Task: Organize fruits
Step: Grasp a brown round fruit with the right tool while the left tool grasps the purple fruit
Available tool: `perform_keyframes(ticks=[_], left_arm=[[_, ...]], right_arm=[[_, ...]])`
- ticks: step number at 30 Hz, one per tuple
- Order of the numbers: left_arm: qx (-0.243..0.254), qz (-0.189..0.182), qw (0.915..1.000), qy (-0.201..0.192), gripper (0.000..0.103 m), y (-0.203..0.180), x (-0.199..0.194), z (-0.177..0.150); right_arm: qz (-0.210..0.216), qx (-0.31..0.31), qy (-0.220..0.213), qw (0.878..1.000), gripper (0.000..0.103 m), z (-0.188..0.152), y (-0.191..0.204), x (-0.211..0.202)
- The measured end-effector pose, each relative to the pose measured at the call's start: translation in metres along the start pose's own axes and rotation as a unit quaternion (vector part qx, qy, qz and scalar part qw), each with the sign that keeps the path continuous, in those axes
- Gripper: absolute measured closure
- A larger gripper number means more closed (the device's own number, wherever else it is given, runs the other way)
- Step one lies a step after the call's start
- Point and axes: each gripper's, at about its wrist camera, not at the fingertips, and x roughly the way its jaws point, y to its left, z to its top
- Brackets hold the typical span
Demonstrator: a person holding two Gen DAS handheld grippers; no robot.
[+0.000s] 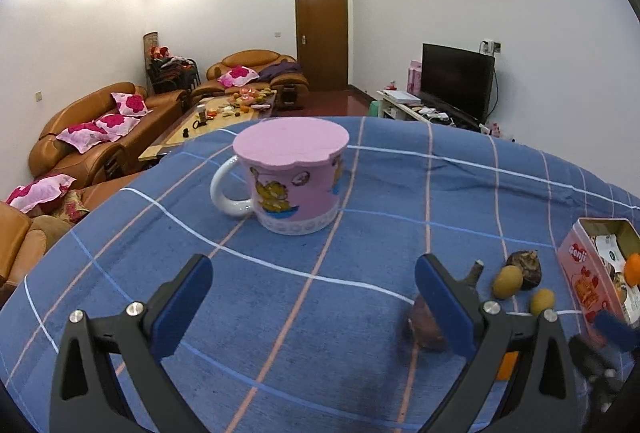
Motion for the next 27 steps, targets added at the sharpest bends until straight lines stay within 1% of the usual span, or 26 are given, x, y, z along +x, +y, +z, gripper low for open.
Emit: perform_keyframes(ticks=[3, 4, 6, 9, 11, 16, 17, 22, 25, 26, 27], left_arm=[[0.012, -0.007, 0.9999, 0.001, 0.001, -0.003, -0.001, 0.001], [0.017, -0.008, 0.9998, -0.002, 0.001, -0.005, -0.002, 0.002], [0.022, -0.013, 0.9997, -0.004, 0.001, -0.007, -0.003, 0.003], [0.028, -0.020, 0.9994, -0.002, 0.001, -0.011, -0.003, 0.004], [0.028, -0.032, 0.9991, 0.003, 0.001, -0.013, -0.003, 0.004], [0.037, -0.063, 0.9973, 0.010, 0.001, -0.019, -0.002, 0.004], [0.042, -0.069, 0.9967, 0.012, 0.001, -0.021, -0.002, 0.003], [0.084, -0.094, 0.9919, 0.017, 0.001, -0.040, 0.000, -0.001], [0.104, -0.118, 0.9870, 0.031, 0.001, -0.053, 0.004, -0.002], [0.105, -0.123, 0.9862, 0.035, 0.002, -0.055, 0.005, -0.002], [0.104, -0.127, 0.9855, 0.042, 0.007, -0.058, 0.008, -0.001]], right_arm=[[0.002, 0.017, 0.022, 1.000, 0.055, 0.000, 0.001, 0.012], [0.006, 0.019, 0.028, 0.999, 0.055, 0.000, 0.001, 0.014], [0.013, 0.025, 0.053, 0.998, 0.055, 0.000, 0.001, 0.026], [0.027, 0.046, 0.073, 0.996, 0.055, 0.001, -0.002, 0.036], [0.032, 0.049, 0.073, 0.996, 0.055, 0.004, -0.002, 0.039], [0.027, 0.032, 0.077, 0.996, 0.056, 0.009, 0.009, 0.045], [0.029, 0.031, 0.077, 0.996, 0.062, 0.009, 0.009, 0.045], [0.033, 0.030, 0.076, 0.996, 0.063, 0.005, 0.007, 0.041], [0.035, 0.034, 0.056, 0.997, 0.063, 0.000, 0.002, 0.026], [0.034, 0.031, 0.049, 0.998, 0.063, -0.001, 0.001, 0.021], [0.030, 0.023, 0.036, 0.999, 0.063, -0.003, 0.000, 0.012]])
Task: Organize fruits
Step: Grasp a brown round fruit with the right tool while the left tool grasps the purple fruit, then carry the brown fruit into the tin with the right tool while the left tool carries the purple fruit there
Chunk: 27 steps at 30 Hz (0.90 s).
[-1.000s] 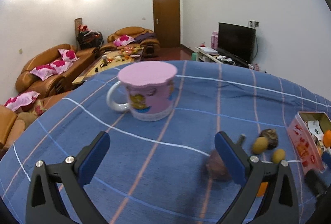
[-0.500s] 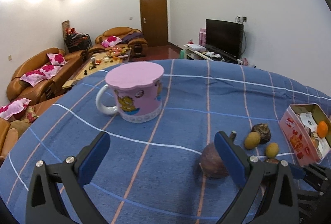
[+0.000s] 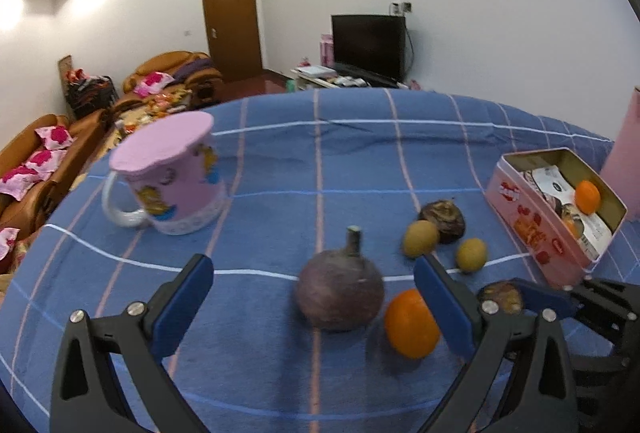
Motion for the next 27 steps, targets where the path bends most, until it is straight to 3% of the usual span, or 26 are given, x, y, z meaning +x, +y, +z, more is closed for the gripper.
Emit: perform_keyframes(ticks=[4, 11, 13, 15, 17, 20, 23, 27], left_arm=[[-0.019, 0.002, 0.9985, 0.051, 0.018, 0.003, 0.022, 0.002], [-0.093, -0.058, 0.9894, 0.095, 0.021, 0.017, 0.044, -0.002], [-0.092, -0.046, 0.9901, 0.095, 0.023, 0.012, 0.046, -0.001], [-0.088, -0.032, 0.9909, 0.096, 0.032, 0.009, 0.047, 0.001], [-0.088, -0.063, 0.9900, 0.090, 0.050, 0.007, 0.044, 0.001], [-0.095, -0.070, 0.9892, 0.087, 0.050, 0.007, 0.039, -0.001], [-0.124, -0.050, 0.9895, 0.055, 0.050, 0.019, 0.025, -0.004], [-0.140, 0.012, 0.9899, -0.022, 0.050, 0.022, -0.007, -0.007]], right_arm=[[-0.009, -0.009, -0.025, 1.000, 0.063, -0.005, -0.006, -0.017], [0.003, 0.002, -0.020, 1.000, 0.063, -0.002, -0.013, -0.014], [0.005, 0.002, -0.020, 1.000, 0.063, -0.003, -0.011, -0.013], [0.006, 0.004, -0.018, 1.000, 0.063, -0.002, -0.011, -0.012], [0.005, 0.008, -0.018, 1.000, 0.063, -0.003, -0.013, -0.013], [0.002, 0.012, -0.026, 1.000, 0.063, -0.002, -0.015, -0.014], [-0.002, 0.003, -0.053, 0.999, 0.063, -0.001, -0.013, -0.023], [-0.037, -0.031, -0.117, 0.992, 0.063, 0.000, -0.004, -0.042]])
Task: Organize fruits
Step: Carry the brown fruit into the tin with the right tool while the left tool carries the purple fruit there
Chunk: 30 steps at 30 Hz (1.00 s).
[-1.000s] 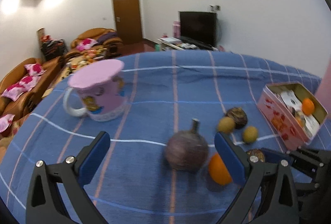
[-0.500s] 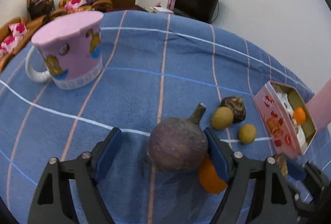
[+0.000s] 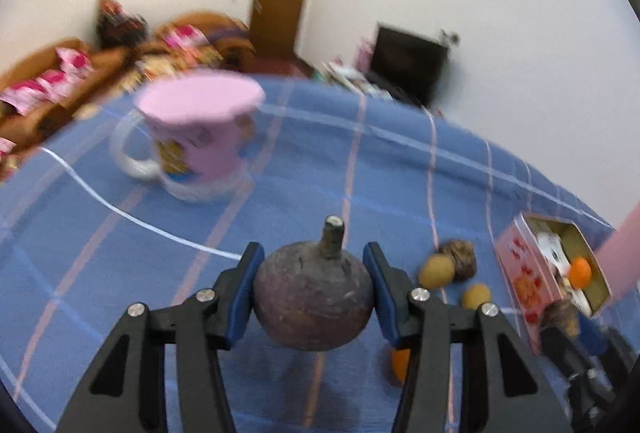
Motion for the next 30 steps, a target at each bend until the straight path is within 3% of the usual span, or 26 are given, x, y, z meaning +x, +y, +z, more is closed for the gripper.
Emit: perform_keyframes(ticks=[5, 8, 30], left_arm=[[0.033, 0.053, 0.9962, -0.062, 0.050, -0.014, -0.021, -0.002], [0.049, 0.071, 0.9925, -0.087, 0.050, -0.023, -0.031, -0.006], [0.076, 0.067, 0.9900, -0.098, 0.050, -0.073, -0.054, -0.028]], right_arm=[[-0.048, -0.035, -0.065, 0.996, 0.063, 0.004, 0.007, -0.021], [-0.063, -0.056, -0.070, 0.994, 0.063, 0.004, 0.011, -0.019], [-0.070, -0.022, -0.041, 0.996, 0.063, -0.002, -0.030, -0.018]])
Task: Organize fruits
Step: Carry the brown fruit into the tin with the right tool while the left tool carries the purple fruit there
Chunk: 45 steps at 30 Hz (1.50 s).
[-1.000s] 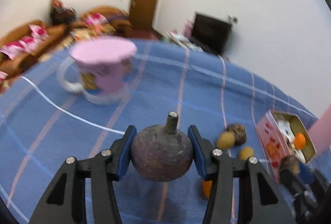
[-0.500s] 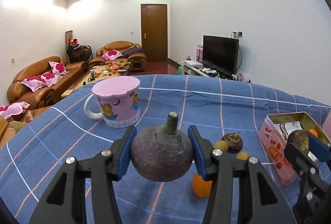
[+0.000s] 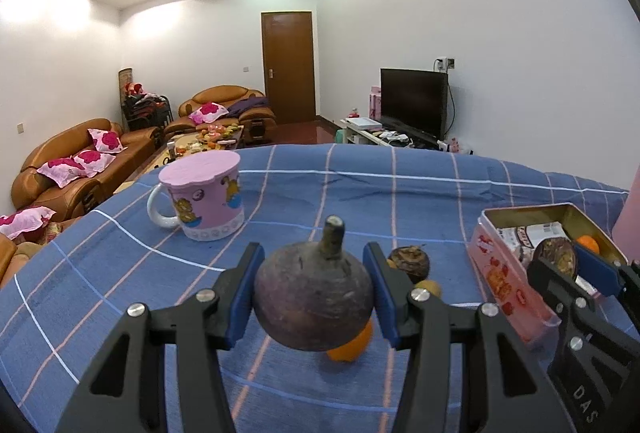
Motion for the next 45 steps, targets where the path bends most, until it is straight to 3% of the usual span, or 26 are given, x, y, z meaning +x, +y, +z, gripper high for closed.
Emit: perform_keyframes(ticks=[23, 45], left_arm=[[0.047, -0.043, 0.9980, -0.001, 0.050, -0.078, -0.017, -0.005], [0.079, -0.101, 0.9917, 0.008, 0.050, -0.155, -0.010, 0.000]], right_arm=[[-0.042, 0.006, -0.001, 0.999, 0.063, -0.007, -0.065, -0.013], [-0.099, 0.044, 0.011, 0.994, 0.063, -0.011, -0.145, -0.013]])
